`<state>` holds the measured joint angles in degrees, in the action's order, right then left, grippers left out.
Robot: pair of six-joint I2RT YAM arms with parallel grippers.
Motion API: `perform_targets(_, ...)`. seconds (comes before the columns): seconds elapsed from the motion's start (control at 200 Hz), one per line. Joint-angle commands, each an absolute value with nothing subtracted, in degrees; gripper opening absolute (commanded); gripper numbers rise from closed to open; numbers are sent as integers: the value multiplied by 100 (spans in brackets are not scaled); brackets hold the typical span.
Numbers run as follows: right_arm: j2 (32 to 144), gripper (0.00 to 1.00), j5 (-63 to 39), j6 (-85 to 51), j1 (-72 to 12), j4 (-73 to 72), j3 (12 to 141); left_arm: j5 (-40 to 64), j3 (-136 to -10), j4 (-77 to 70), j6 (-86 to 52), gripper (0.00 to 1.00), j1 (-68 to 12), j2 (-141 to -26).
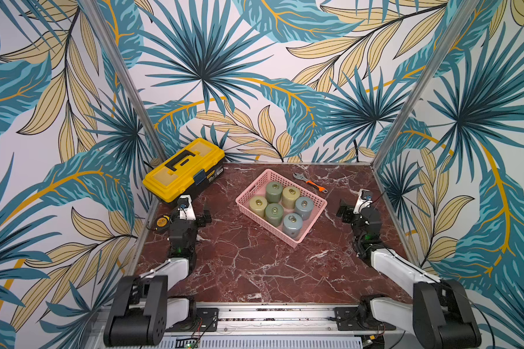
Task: Take the tea canister out of the basket
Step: Adjust the basket at the center of the board.
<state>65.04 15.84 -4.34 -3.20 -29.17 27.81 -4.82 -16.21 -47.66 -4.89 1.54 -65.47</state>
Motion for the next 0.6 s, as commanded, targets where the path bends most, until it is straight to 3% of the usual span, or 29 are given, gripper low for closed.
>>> perform_targets(0.0, 5887, 99, 1553, -867, -316, -1024, 3262, -1021, -2041, -2961, -1432, 100, 140, -5717)
perform_targets(0.085, 5519, 99, 1295, -1178, -319, -144, 3594, -1162, -2323, -1843, -2339, 100, 172, -5180)
perform_targets(0.185, 5236, 99, 840, -1389, -319, 710, 3964, -589, -2491, -1135, -2808, 100, 193, -4806)
perform_targets(0.421, 5463, 99, -907, -1716, -324, 1982, 4680, 1457, -2818, -755, -2900, 100, 146, -4819)
perform_targets(0.596, 5965, 99, -1193, -2245, -552, 2228, 4873, 1821, -3117, -590, -2795, 100, -161, -5230)
